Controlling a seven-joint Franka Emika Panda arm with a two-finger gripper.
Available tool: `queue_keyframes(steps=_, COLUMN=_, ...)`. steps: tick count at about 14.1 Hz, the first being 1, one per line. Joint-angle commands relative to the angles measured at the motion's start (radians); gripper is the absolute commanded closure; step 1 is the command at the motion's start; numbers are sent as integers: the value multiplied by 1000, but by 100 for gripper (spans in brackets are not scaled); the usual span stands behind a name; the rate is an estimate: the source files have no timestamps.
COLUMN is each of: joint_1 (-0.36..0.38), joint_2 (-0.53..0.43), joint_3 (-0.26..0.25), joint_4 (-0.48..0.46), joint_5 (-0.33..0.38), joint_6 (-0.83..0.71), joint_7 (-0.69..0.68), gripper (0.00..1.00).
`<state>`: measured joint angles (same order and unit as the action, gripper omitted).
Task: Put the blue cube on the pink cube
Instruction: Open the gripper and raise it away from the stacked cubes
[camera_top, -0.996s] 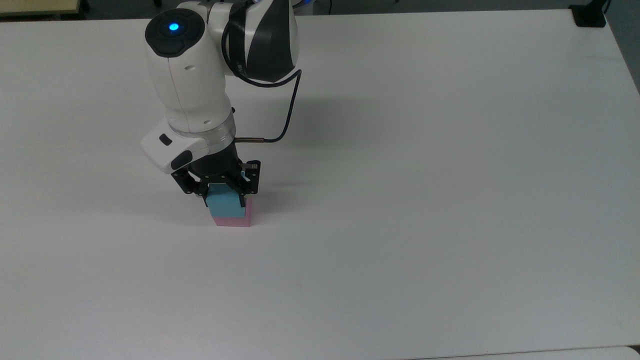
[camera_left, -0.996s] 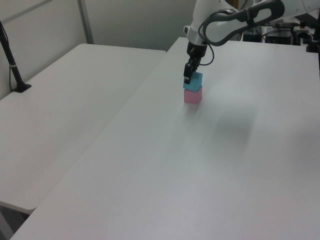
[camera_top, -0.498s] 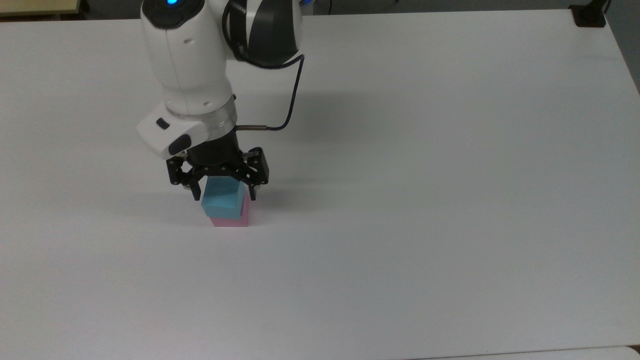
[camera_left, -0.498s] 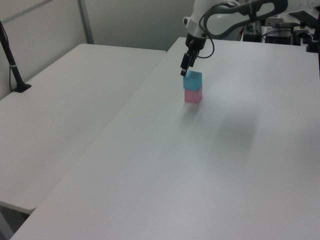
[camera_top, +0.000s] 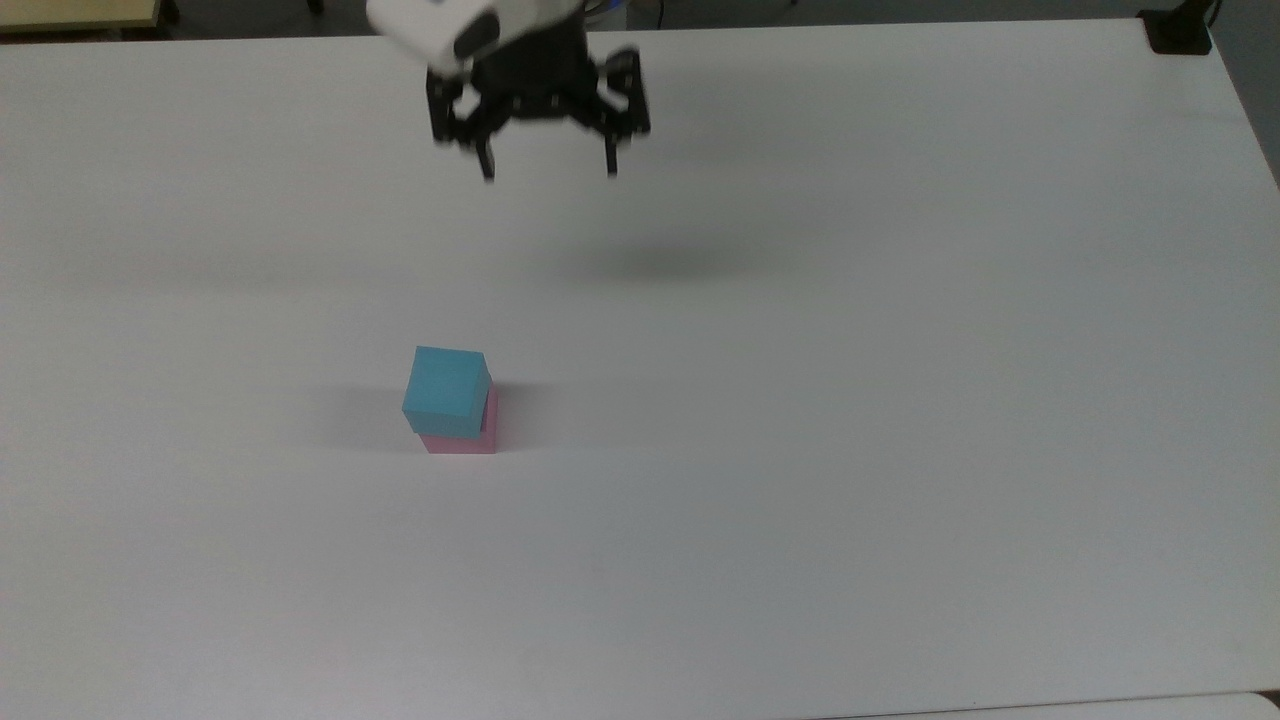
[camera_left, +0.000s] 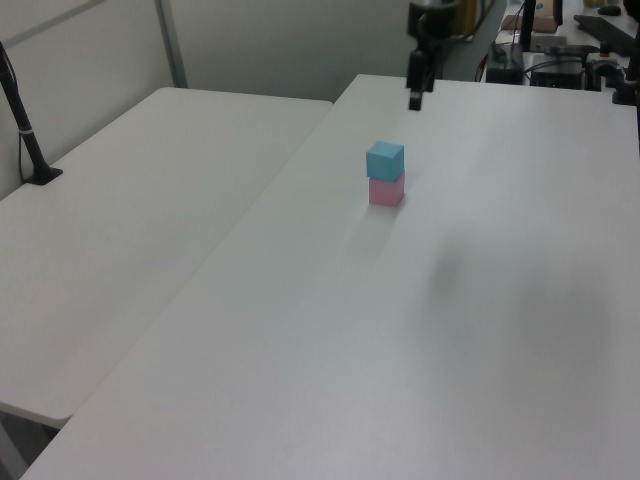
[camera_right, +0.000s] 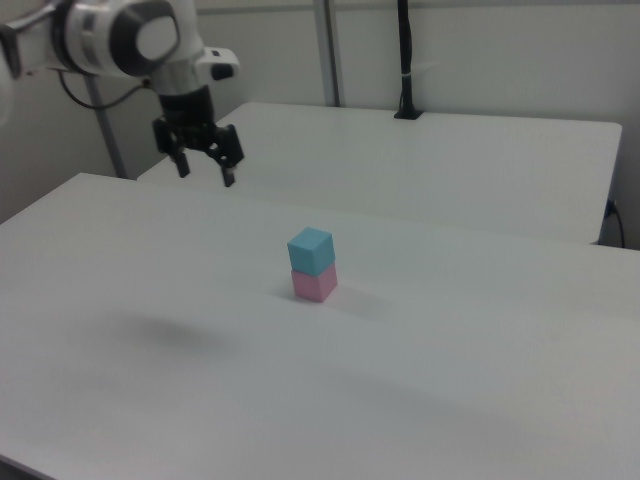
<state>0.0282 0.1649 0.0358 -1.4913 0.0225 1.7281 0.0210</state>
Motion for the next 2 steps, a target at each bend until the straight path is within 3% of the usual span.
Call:
queue_keyframes(steps=1, joint_1=4, joint_2=-81, joint_3=-16, joint_4=-90, joint_5=-25, joint_6=-35, joint_7=86, gripper=0)
queue_keyframes(steps=2, joint_1=7, joint_2=-82, joint_3=-16, joint_4=-90, joint_5=-41, joint_6=-35, joint_7=86, gripper=0)
